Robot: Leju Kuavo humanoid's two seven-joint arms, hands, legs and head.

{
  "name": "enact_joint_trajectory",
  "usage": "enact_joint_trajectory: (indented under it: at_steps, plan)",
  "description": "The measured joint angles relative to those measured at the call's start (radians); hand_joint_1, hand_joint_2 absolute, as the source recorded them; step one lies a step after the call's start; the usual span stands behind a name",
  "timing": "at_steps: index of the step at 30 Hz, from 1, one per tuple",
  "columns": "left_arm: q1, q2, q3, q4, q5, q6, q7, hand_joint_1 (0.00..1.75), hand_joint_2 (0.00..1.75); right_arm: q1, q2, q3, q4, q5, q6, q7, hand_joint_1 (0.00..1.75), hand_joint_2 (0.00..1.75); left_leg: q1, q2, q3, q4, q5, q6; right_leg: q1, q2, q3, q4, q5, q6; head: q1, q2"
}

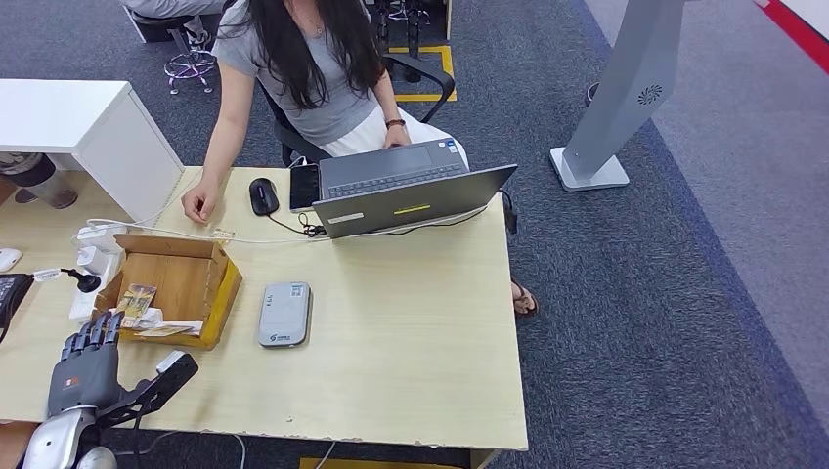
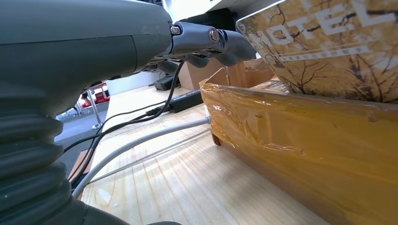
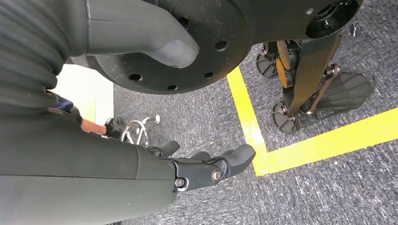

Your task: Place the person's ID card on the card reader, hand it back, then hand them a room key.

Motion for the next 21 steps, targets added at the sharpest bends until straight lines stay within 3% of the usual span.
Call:
enact_joint_trajectory:
  at_steps: [4,9,21]
  plan:
    - [0.0,0.0,0.0,0.0,0.008,0.011,-0.012,0.0,1.75,0.0,0.0,0.0,0.0,0.001,0.001,0.0,0.0,1.75,0.0,0.0,0.0,0.0,0.0,0.0,0.0,0.0,0.0,0.0,0.0,0.0,0.0,0.0]
    - [-0.006,-0.002,-0.001,-0.039,0.063,0.164,-0.119,0.0,1.75,-0.001,0.0,0.004,0.0,0.024,0.004,-0.001,0.0,1.75,0.0,0.0,0.0,0.0,0.0,0.0,0.0,0.0,0.0,0.0,0.0,0.0,0.0,0.0]
    - [-0.023,-0.002,-0.002,-0.135,0.07,0.165,-0.114,0.0,1.75,-0.001,0.0,0.005,0.0,0.033,0.009,-0.01,0.0,1.75,0.0,0.0,0.0,0.0,0.0,0.0,0.0,0.001,0.0,0.0,0.0,0.0,0.0,0.0]
